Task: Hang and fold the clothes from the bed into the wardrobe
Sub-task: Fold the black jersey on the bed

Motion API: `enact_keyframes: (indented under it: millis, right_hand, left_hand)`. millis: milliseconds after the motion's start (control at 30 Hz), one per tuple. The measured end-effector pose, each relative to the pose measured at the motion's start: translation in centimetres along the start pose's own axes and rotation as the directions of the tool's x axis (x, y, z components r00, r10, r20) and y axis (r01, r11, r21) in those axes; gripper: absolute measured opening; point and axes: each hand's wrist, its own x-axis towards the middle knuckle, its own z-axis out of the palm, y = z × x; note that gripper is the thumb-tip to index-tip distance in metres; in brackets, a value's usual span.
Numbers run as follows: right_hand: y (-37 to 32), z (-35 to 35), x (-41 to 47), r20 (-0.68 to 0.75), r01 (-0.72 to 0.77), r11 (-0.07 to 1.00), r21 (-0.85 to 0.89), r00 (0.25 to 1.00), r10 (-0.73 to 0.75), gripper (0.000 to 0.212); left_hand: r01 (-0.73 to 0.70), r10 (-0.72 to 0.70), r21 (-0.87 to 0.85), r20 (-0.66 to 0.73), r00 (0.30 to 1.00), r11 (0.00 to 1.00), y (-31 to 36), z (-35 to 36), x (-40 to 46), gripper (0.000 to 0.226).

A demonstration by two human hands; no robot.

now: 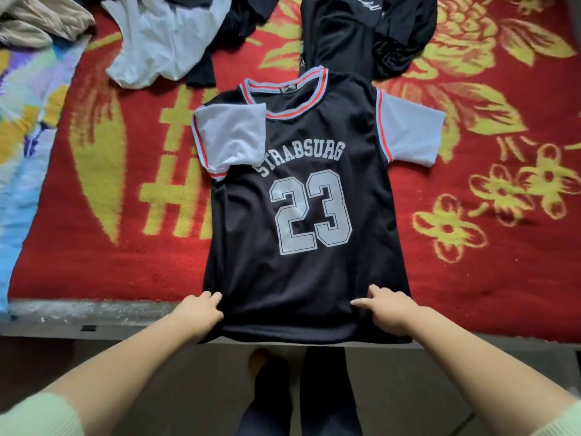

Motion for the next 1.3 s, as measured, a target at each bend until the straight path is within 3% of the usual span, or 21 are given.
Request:
enact_keyframes:
  millis: [67,133,300,367,467,567,700,800,933,1000,1067,1100,1167,1233,1300]
  right_hand:
    - [0.1,-0.9,-0.2,0.167,0.006,0.999,0.039,0.986,-0.013,0.043]
    - [0.9,-2.3,-0.4,0.179,0.013,0.996,0.091,0.983,-0.030,0.036]
    - [6.4,-7.4,0.4,-0.167,0.024,0.885,0.465,0.984,0.061,0.037]
    - [9.4,-9.5,1.6,-0.275,0.034,0.771,0.636,0.943,0.185,0.033]
    - [14.7,-12.9,4.0,-0.430,0.112,0.629,0.769,0.818,0.381,0.029]
    - [20.3,-16.5,6.3,-0.485,0.139,0.561,0.816,0.693,0.533,0.030]
    - [28.4,-20.8,10.1,-0.477,0.139,0.510,0.849,0.617,0.626,0.037]
    - [32.3,-23.0,13.7,-0.431,0.153,0.439,0.885,0.624,0.651,0.039]
    - [35.7,-23.6,18.0,-0.219,0.193,0.116,0.974,0.687,0.693,0.036]
    - [36.4,-24.0,19.3,-0.189,0.240,0.014,0.971,0.724,0.664,0.026]
    - [35.7,-25.0,19.0,-0.212,0.232,0.045,0.972,0.772,0.599,0.015]
    - [35.6,-25.4,18.8,-0.222,0.222,0.072,0.972,0.785,0.578,0.015]
    - [35.1,-26.6,18.0,-0.263,0.274,0.066,0.960,0.786,0.559,0.017]
    - [34.2,-28.6,16.7,-0.333,0.383,0.014,0.924,0.782,0.527,0.017]
    - [32.6,-31.2,15.4,-0.386,0.454,-0.046,0.890,0.802,0.456,0.008]
  left_hand:
    - [-0.036,0.043,-0.039,0.199,0.979,0.999,-1.0,-1.8,-0.7,0.032]
    - [0.003,0.027,-0.118,0.251,0.968,0.993,-1.8,-4.3,-1.0,0.032]
    - [-0.046,0.009,-0.266,-0.141,0.990,0.963,-2.8,-15.6,2.2,0.026]
    - [-0.107,0.004,-0.332,-0.295,0.956,0.937,-1.7,-21.0,4.5,0.026]
    - [-0.218,-0.015,-0.424,-0.482,0.876,0.879,1.5,-29.0,8.4,0.028]
    - [-0.276,-0.019,-0.416,-0.580,0.815,0.866,5.8,-35.1,12.1,0.035]
    - [-0.364,0.025,-0.431,-0.616,0.787,0.826,10.7,-40.5,17.3,0.054]
    - [-0.301,-0.031,-0.402,-0.641,0.767,0.865,12.5,-43.1,21.1,0.066]
    - [-0.148,-0.153,-0.381,-0.654,0.741,0.913,14.0,-44.4,25.1,0.077]
    - [-0.101,-0.200,-0.366,-0.694,0.692,0.925,14.6,-45.0,25.9,0.068]
    - [-0.175,-0.195,-0.400,-0.726,0.659,0.900,15.0,-45.7,26.6,0.043]
    - [-0.279,-0.191,-0.474,-0.725,0.662,0.835,14.9,-46.0,26.7,0.029]
    - [-0.457,-0.231,-0.668,-0.680,0.696,0.588,14.3,-46.8,26.0,0.013]
    - [-0.542,-0.344,-0.786,-0.617,0.708,0.296,13.1,-46.9,24.7,0.021]
    - [-0.542,-0.448,-0.839,-0.466,0.762,-0.048,12.0,-46.4,22.9,0.026]
